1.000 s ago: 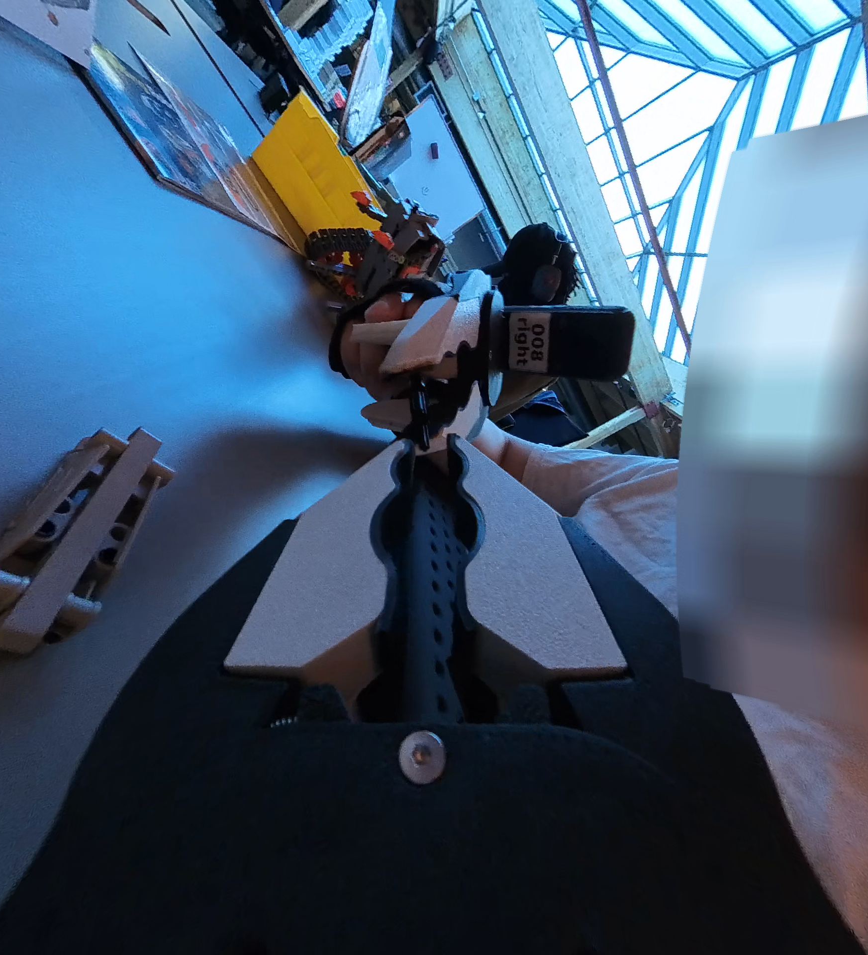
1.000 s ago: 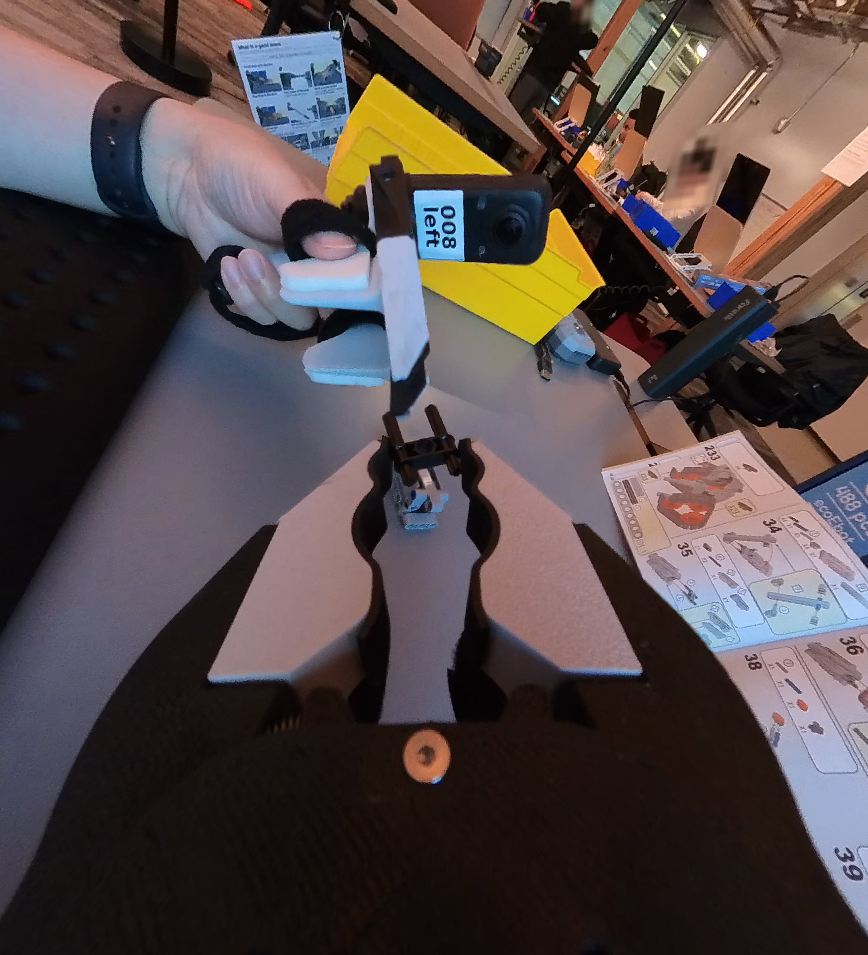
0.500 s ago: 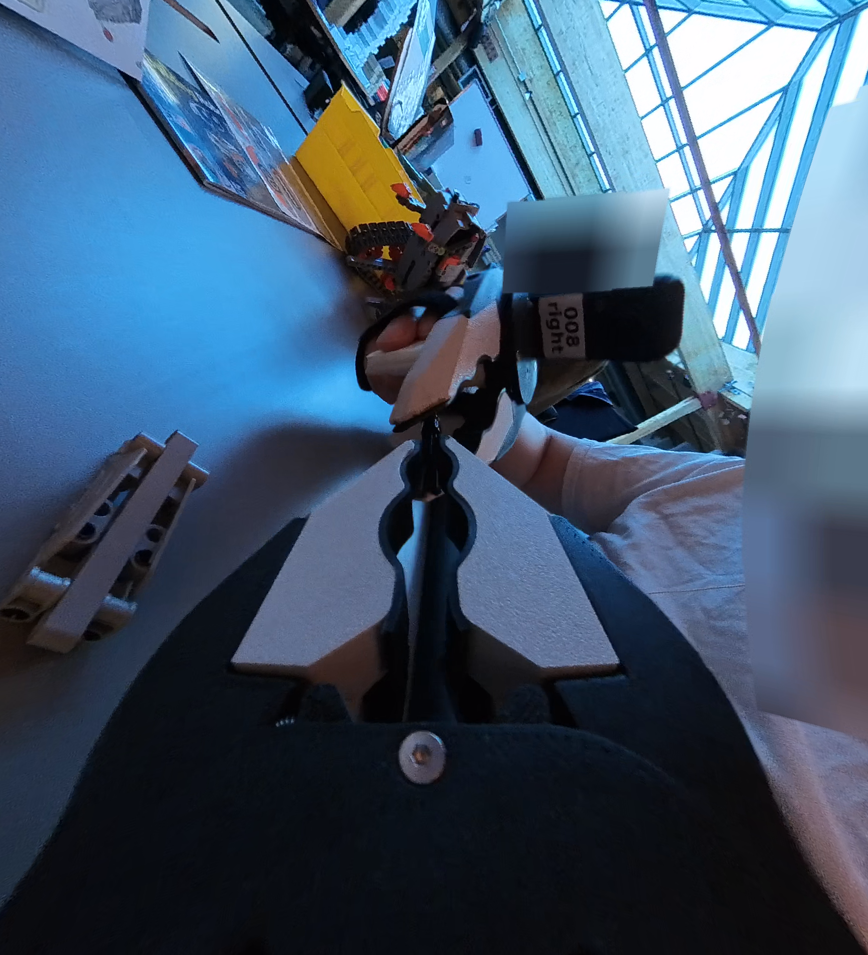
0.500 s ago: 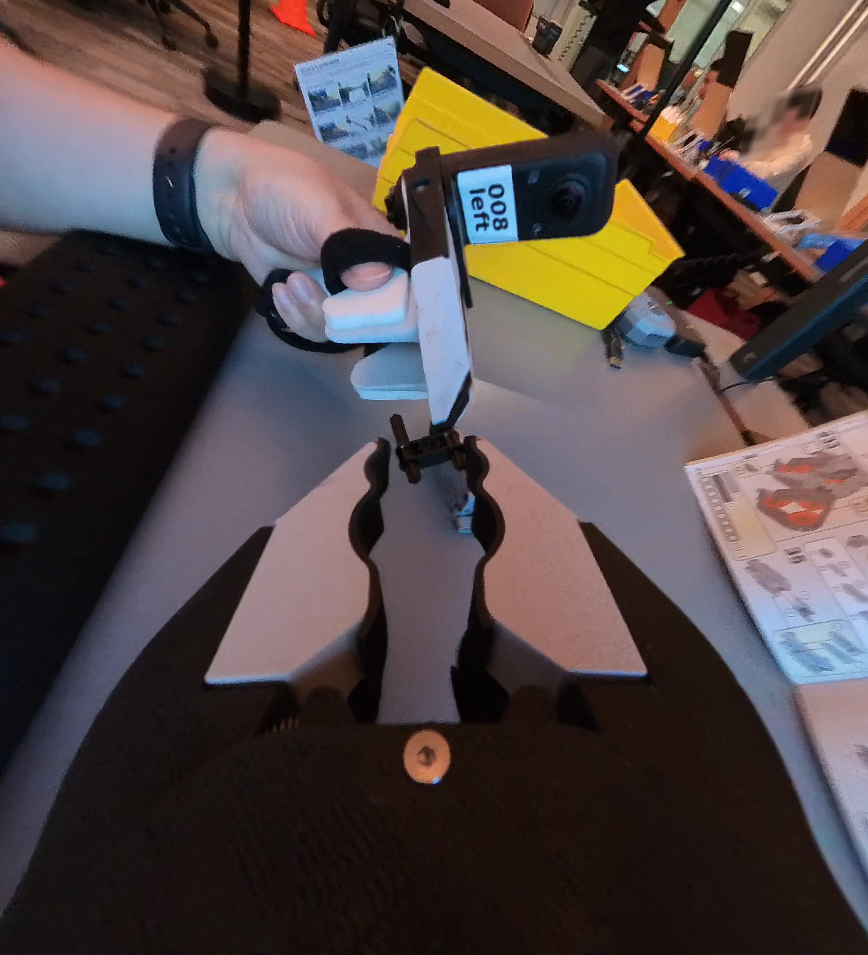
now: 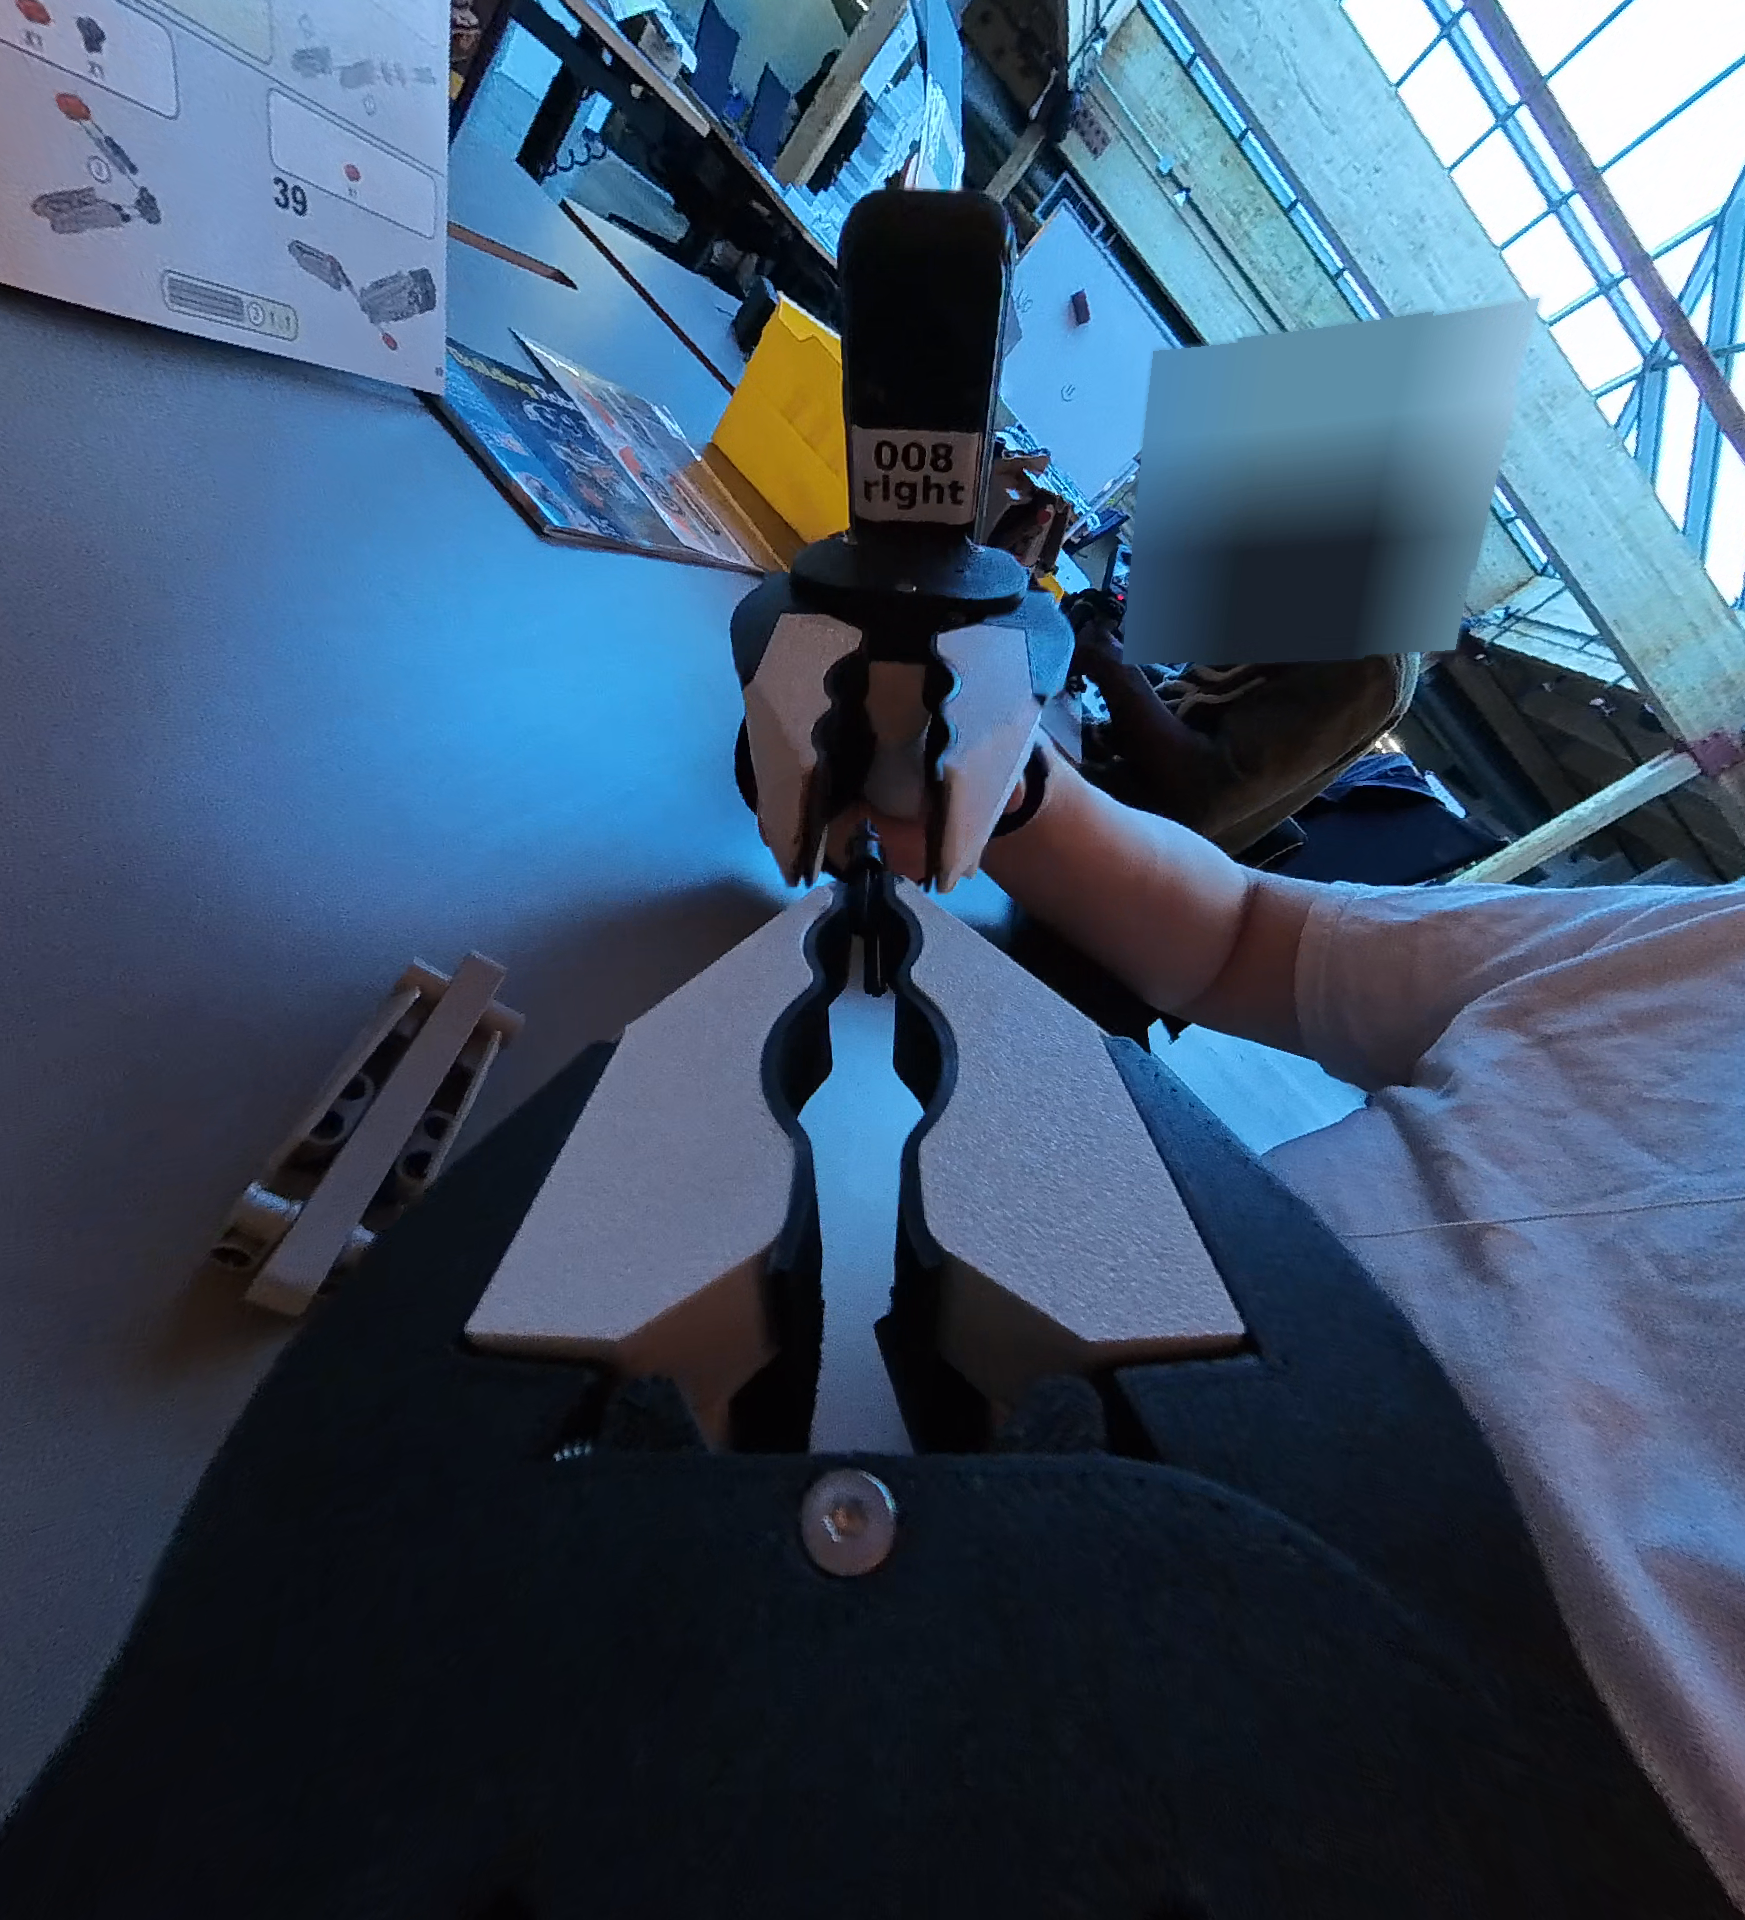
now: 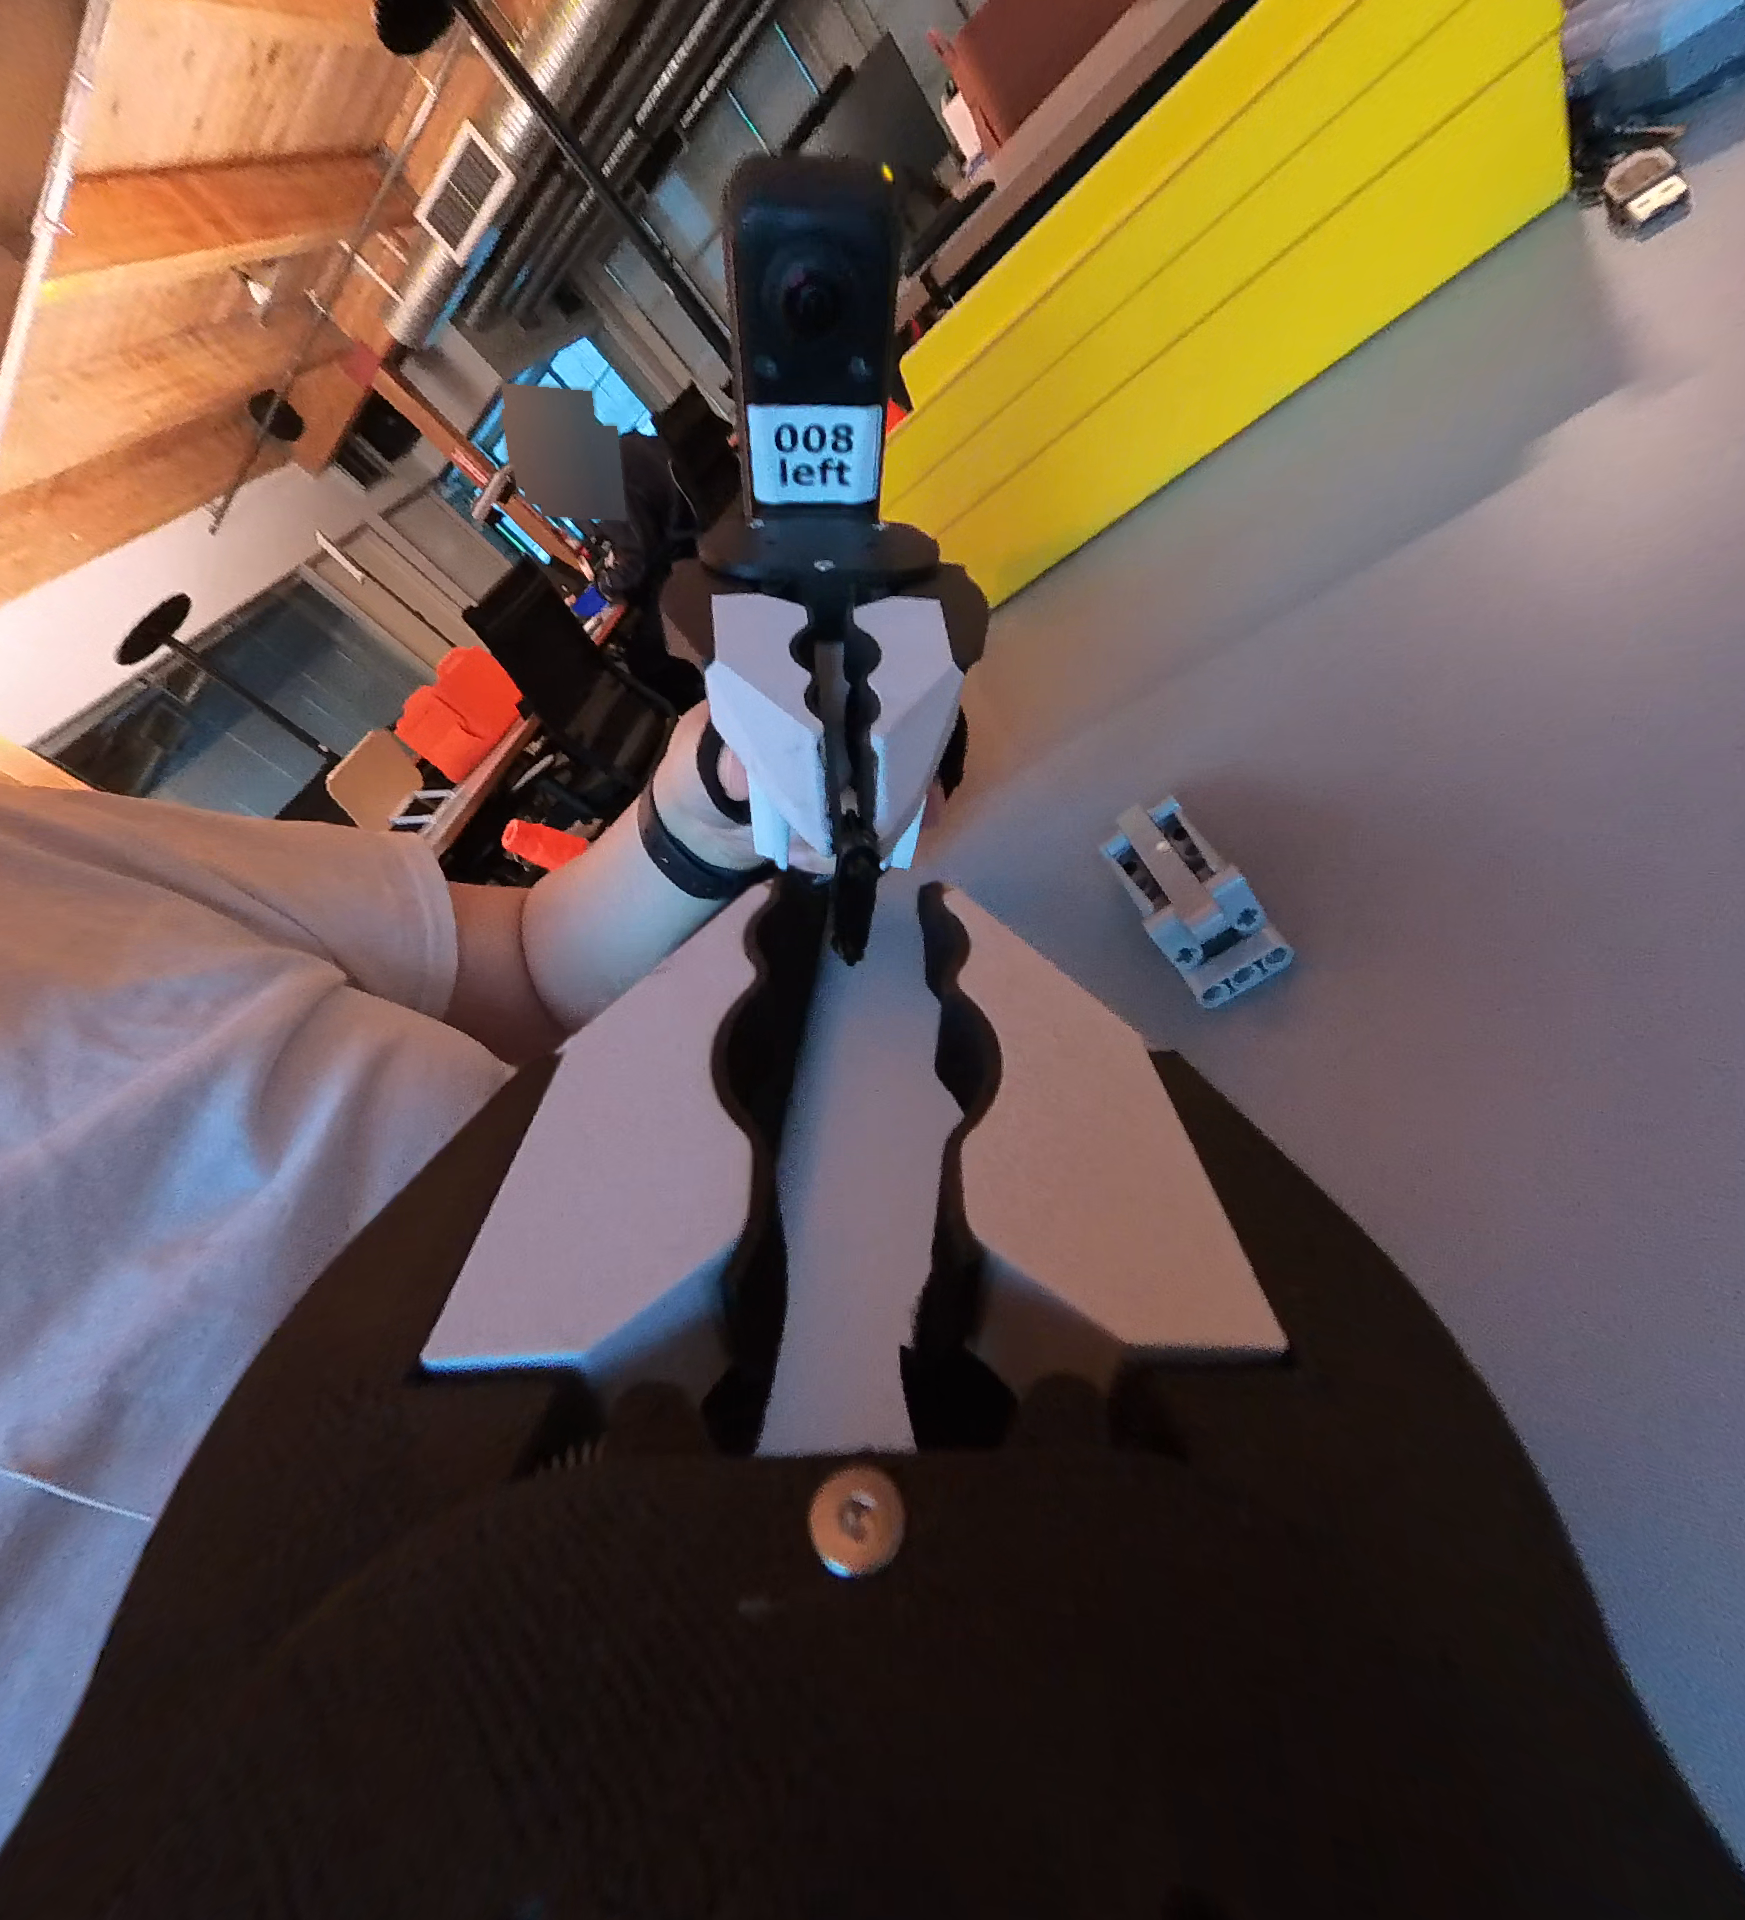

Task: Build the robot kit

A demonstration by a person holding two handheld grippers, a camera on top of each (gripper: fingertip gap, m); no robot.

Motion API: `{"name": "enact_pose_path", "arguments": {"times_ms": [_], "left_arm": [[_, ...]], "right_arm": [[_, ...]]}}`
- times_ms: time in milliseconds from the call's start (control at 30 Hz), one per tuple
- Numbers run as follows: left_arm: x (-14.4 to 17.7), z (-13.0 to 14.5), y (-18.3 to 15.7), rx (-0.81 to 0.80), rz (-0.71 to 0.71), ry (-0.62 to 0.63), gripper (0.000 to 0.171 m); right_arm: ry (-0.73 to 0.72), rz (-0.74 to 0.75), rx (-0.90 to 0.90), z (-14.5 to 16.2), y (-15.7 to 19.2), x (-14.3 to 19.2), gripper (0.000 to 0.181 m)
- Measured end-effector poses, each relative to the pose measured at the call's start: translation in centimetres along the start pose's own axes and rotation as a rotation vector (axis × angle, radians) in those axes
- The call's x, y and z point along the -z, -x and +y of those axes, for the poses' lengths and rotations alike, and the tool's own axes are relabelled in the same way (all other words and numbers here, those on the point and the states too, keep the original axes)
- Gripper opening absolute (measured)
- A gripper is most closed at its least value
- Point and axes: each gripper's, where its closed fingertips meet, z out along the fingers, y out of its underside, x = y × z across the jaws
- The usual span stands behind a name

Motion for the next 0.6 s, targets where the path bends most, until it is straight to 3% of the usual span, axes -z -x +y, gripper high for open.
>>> {"name": "enact_pose_path", "arguments": {"times_ms": [100,233,333,500,600], "left_arm": [[-0.1,0.1,-0.1,0.001,0.005,0.004,0.002],[-0.2,0.3,-0.1,0.004,0.009,0.017,0.002],[0.0,0.2,0.8,-0.038,-0.058,0.023,0.019],[-1.0,1.0,0.5,-0.239,-0.130,0.098,0.024],[-1.9,2.0,0.8,-0.319,-0.169,0.168,0.025]], "right_arm": [[0.017,-0.021,-0.005,0.3,0.3,-0.2,0.007],[0.057,-0.002,0.000,0.7,0.1,0.0,0.007],[0.193,0.124,0.124,1.4,-0.6,1.2,0.007],[0.466,0.399,0.450,2.5,-1.5,4.0,0.007],[0.498,0.400,0.479,3.1,-1.3,3.6,0.008]]}}
